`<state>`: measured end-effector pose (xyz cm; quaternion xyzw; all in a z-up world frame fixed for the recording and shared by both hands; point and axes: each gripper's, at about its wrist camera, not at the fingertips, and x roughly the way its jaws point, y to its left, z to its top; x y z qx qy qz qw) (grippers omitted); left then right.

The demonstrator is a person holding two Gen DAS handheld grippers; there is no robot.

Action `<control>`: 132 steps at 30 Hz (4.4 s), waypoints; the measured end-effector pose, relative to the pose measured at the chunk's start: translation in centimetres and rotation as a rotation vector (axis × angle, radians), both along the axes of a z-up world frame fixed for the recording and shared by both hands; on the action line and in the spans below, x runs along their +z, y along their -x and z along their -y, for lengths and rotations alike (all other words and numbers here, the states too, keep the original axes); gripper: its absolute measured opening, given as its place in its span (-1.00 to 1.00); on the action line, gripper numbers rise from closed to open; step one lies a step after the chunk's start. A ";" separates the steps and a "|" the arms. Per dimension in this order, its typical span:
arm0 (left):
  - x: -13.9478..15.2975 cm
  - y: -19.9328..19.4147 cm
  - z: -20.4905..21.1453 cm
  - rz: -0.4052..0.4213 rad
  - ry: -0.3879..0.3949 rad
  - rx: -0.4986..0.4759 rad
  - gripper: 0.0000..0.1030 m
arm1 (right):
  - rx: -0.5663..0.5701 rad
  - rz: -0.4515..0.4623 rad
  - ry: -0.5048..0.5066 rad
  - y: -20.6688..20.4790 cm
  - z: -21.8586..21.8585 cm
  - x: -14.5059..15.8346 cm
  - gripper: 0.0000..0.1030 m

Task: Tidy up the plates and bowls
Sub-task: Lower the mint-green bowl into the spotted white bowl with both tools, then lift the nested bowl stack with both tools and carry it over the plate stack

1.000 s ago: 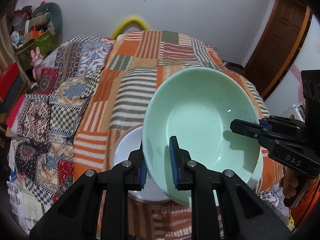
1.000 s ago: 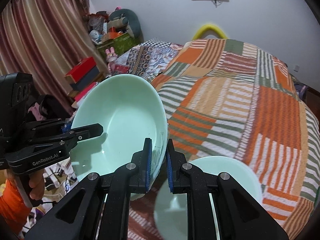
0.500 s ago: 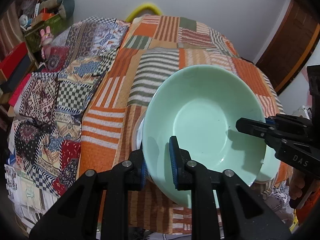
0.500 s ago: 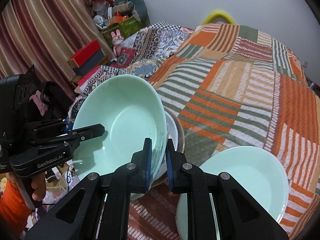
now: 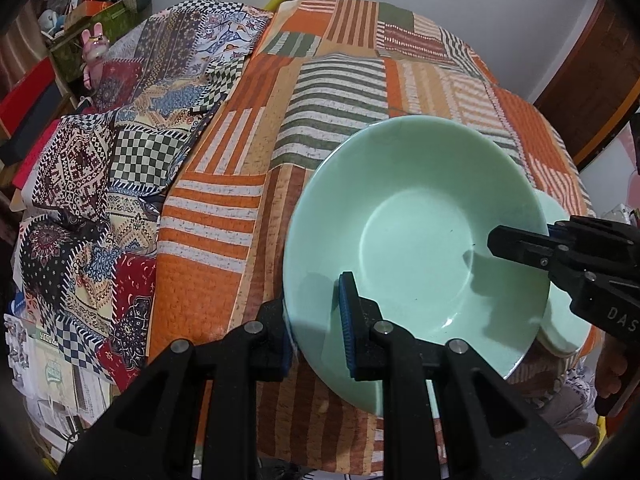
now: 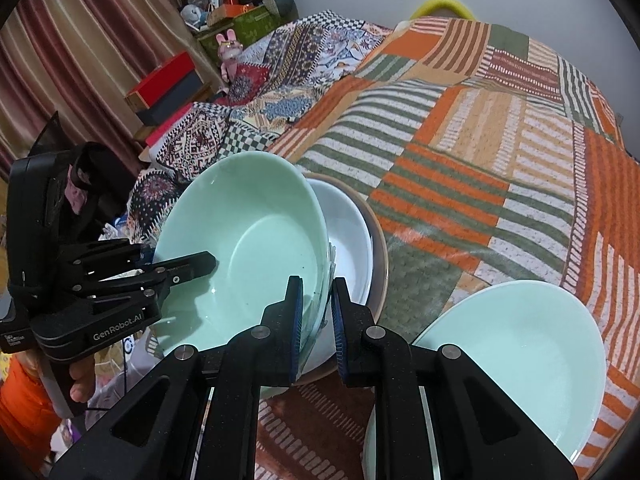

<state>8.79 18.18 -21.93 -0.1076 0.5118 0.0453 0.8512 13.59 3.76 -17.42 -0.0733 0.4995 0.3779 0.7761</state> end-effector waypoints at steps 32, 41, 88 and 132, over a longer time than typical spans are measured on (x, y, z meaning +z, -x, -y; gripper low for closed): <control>1.3 0.4 -0.9 0.046 -0.019 0.037 -0.17 | 0.030 0.122 0.085 0.3 -0.8 0.9 -0.50; 2.4 1.5 -1.9 0.090 0.039 0.066 0.13 | -0.006 0.200 0.038 0.3 0.5 2.9 -0.01; -2.3 -0.2 -0.3 -0.022 0.196 0.023 -0.34 | -0.018 -0.086 0.051 -2.0 -0.1 -3.2 -0.44; 6.0 -3.3 16.6 0.076 0.097 -0.258 -0.34 | -0.257 0.024 -0.054 -0.8 16.7 3.4 -0.44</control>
